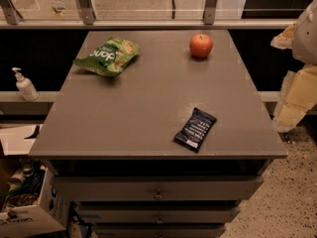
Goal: Move apple near rxbar blueberry
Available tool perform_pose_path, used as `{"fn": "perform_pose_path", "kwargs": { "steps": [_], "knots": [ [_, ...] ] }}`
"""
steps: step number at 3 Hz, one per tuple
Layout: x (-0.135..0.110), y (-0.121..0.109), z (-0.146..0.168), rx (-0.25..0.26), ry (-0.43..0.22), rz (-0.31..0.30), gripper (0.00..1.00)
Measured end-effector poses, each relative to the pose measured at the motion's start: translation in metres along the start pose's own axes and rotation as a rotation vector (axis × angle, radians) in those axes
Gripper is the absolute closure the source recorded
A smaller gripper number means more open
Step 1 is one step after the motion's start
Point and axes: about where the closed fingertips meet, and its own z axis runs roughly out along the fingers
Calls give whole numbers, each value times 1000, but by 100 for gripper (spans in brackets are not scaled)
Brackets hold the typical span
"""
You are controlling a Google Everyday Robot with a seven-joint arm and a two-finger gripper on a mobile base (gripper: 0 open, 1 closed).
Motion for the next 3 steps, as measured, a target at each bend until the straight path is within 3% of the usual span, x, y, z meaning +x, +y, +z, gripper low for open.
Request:
{"fn": "perform_pose_path", "kwargs": {
  "steps": [1,3],
  "knots": [
    [-1,-4,0,12,-8,4,0],
    [-6,-28,26,27,-107,91,0]
  ]
}}
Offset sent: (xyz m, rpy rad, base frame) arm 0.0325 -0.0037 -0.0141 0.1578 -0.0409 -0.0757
